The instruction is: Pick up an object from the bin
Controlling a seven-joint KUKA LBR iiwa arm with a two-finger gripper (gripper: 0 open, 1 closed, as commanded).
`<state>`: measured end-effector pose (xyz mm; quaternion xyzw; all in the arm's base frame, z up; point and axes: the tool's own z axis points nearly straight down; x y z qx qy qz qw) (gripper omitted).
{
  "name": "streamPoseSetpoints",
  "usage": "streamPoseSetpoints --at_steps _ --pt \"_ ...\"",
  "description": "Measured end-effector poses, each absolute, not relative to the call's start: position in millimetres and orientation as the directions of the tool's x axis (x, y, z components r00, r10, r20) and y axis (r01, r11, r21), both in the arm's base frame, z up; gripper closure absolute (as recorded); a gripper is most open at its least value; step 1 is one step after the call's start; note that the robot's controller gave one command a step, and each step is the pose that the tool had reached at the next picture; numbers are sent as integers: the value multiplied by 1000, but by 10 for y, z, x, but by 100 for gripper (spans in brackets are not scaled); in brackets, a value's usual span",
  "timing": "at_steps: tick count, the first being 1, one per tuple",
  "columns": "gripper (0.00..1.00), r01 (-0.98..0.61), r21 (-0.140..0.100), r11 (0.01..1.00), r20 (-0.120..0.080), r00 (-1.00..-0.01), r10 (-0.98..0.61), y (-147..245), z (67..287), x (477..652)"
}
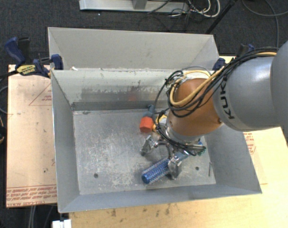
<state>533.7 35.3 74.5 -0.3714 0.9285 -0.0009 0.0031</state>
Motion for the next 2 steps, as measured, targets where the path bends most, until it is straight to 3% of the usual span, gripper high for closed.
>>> streamPoseSetpoints --at_steps 1,2 --pt "100 -691 -5 723 -14 -723 -691 380 756 5354" --pt "100 -689 -4 724 -8 -724 -689 391 1850 5373"
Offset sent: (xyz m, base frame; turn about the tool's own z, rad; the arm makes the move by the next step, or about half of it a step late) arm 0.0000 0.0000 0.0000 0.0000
